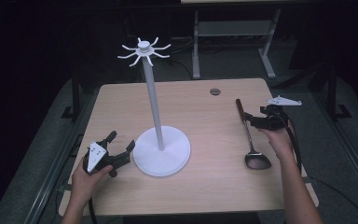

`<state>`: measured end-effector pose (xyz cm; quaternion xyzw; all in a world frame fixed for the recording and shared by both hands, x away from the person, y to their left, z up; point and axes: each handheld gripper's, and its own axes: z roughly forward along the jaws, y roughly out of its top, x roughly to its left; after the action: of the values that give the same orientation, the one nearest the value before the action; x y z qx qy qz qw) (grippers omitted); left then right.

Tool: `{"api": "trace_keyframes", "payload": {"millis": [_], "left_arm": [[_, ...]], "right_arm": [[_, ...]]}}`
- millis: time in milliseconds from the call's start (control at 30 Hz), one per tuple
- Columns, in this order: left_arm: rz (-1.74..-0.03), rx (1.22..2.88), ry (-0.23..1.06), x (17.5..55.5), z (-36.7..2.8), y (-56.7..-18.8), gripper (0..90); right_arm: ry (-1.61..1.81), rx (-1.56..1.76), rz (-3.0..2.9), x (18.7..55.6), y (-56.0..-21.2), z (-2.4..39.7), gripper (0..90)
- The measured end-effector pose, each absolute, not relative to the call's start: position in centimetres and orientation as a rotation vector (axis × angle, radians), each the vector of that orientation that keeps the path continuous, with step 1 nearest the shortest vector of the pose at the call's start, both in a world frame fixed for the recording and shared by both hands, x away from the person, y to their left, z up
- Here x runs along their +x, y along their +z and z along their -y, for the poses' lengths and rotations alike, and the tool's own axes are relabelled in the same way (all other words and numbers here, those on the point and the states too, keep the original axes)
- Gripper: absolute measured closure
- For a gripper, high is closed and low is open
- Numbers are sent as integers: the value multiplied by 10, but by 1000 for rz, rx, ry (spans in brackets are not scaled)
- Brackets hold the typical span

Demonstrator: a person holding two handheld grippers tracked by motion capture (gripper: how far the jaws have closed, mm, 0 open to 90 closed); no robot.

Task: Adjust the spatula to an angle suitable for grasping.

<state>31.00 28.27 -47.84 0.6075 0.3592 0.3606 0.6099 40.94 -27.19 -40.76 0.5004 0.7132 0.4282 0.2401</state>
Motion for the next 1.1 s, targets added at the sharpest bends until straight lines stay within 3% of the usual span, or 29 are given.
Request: {"api": "trace_keyframes", "payload": {"millis": [300,400,567,767,1100], "left_arm": [[-831,1404,836,310,-283,-478,144],[-832,1404,839,310,-283,-478,143],[-830,1403,837,310,-283,-478,143],[-830,1403,834,310,-283,-478,143],[-828,1405,832,310,-283,-478,144]], "right_arm": [[1109,1401,-1954,435,-417,277,359],[1085,1402,-1957,443,-420,276,453],[1041,1420,-1975,453,-431,274,702],[994,1454,-2011,459,-445,276,900],[945,1518,-2069,466,-468,278,900]]}}
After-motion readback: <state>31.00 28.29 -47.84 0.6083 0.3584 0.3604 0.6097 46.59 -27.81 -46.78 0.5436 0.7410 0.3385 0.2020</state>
